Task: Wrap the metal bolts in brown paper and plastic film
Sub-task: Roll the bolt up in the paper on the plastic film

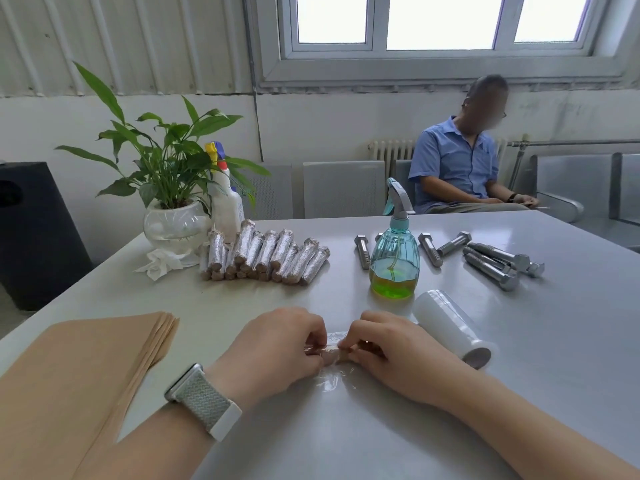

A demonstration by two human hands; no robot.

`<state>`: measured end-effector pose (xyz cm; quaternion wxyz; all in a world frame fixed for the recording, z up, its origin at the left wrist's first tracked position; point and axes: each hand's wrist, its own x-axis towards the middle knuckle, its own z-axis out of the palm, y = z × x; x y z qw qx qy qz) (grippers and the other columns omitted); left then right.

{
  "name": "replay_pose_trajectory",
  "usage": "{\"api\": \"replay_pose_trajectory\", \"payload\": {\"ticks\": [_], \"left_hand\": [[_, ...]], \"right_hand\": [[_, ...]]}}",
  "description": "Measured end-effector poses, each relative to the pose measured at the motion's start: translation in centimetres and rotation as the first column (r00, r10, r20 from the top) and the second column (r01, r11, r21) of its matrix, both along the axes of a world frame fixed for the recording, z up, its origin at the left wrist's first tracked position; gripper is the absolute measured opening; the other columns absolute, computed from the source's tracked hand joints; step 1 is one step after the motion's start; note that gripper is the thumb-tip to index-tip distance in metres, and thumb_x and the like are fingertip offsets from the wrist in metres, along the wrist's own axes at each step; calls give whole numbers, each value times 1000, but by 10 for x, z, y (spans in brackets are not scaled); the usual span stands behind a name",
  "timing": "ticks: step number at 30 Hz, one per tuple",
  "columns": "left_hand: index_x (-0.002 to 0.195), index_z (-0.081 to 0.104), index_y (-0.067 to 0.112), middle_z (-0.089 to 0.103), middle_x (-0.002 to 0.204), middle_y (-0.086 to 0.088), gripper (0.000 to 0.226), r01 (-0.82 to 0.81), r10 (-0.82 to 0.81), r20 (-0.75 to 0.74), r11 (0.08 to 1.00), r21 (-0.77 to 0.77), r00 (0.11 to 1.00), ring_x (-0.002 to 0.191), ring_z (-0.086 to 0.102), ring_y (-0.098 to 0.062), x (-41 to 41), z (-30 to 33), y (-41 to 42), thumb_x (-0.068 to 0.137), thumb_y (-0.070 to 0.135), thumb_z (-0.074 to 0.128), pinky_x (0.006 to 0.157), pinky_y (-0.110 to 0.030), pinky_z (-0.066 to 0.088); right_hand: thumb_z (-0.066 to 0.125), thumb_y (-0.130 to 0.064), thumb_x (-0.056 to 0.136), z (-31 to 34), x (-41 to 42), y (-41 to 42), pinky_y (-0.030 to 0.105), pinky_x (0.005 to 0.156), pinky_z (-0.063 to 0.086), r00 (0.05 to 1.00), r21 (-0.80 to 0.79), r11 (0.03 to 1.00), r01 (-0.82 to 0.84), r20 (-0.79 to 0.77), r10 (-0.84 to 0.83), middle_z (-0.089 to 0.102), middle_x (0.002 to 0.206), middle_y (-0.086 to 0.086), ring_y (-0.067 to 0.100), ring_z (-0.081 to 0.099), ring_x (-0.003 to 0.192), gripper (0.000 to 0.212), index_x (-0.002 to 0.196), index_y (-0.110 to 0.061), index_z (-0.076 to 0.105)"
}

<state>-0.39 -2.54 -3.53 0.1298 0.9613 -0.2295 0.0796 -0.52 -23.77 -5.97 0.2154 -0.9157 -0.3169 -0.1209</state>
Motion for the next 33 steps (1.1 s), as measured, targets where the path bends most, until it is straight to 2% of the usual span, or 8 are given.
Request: {"api": "replay_pose_trajectory", "payload": {"ticks": [6, 10, 14, 16, 20, 23, 26, 33], "left_hand": [[97, 61, 34, 59, 97, 13, 18, -16, 16, 33, 1000, 2, 999, 90, 53, -7, 0, -7, -1, 82, 43, 63, 71, -24, 39], [100, 61, 36, 59, 99, 13, 21, -19, 20, 15, 1000, -25, 1000, 93, 54, -8, 0, -11, 1, 83, 46, 67, 76, -25, 42], [101, 63, 35, 60, 98, 14, 25, -13, 13, -6, 999, -48, 1000, 93, 55, -6, -3, -10, 4, 81, 46, 71, 79, -25, 44], [98, 67, 33, 64, 84, 14, 23, -38, 4, -141, 971, -236, 990, 78, 59, -2, -5, -5, 13, 79, 44, 75, 69, -19, 46], [92, 73, 27, 71, 65, -2, 6, -199, 2, -303, 759, -619, 953, 57, 65, -14, -2, 4, 50, 90, 23, 68, 58, -17, 49], [87, 74, 37, 68, 64, 0, 4, -276, 140, -277, 790, -548, 950, 57, 59, -11, 0, -4, 79, 84, 39, 73, 55, -20, 44], [90, 75, 40, 69, 87, 8, 30, -223, 60, -362, 876, -428, 930, 66, 54, -5, -3, -12, 84, 68, 61, 74, 65, -23, 45], [87, 76, 36, 59, 97, 8, 26, -143, -28, -335, 868, -476, 942, 71, 51, -6, -4, -19, 74, 71, 57, 76, 80, -36, 49]], "right_hand": [[64, -49, 87, -3, 0, 14, 24, 78, 45, 997, 81, 994, 76, -13, -75, 58, 97, -13, 3, 51, 91, 19, 99, -35, 64], [72, -42, 85, -7, 3, 21, 29, 80, 46, 996, 145, 986, 82, -56, -74, 62, 91, -7, 10, 54, 90, 19, 98, -29, 72], [79, -34, 80, -7, 5, 20, 19, 78, 41, 986, 239, 966, 102, -151, -67, 60, 87, -10, 5, 52, 87, 16, 91, -24, 76], [79, -34, 80, -7, 6, 20, 15, 77, 38, 985, 239, 966, 97, -163, -58, 59, 86, -11, 4, 52, 87, 16, 91, -23, 76], [79, -32, 80, -6, 6, 19, 15, 79, 39, 981, 252, 963, 91, -189, -43, 59, 88, -12, 4, 52, 90, 13, 90, -24, 76], [79, -31, 81, -6, 6, 20, 17, 81, 42, 978, 255, 963, 93, -204, -40, 57, 89, -14, 2, 52, 91, 10, 87, -26, 75], [80, -32, 80, -6, 6, 20, 20, 84, 46, 976, 262, 960, 94, -217, -36, 57, 90, -14, 2, 54, 93, 9, 82, -33, 71], [81, -32, 79, -9, 7, 20, 11, 73, 36, 972, 279, 955, 103, -231, -37, 57, 84, -17, -5, 51, 83, 19, 76, -43, 65]]}}
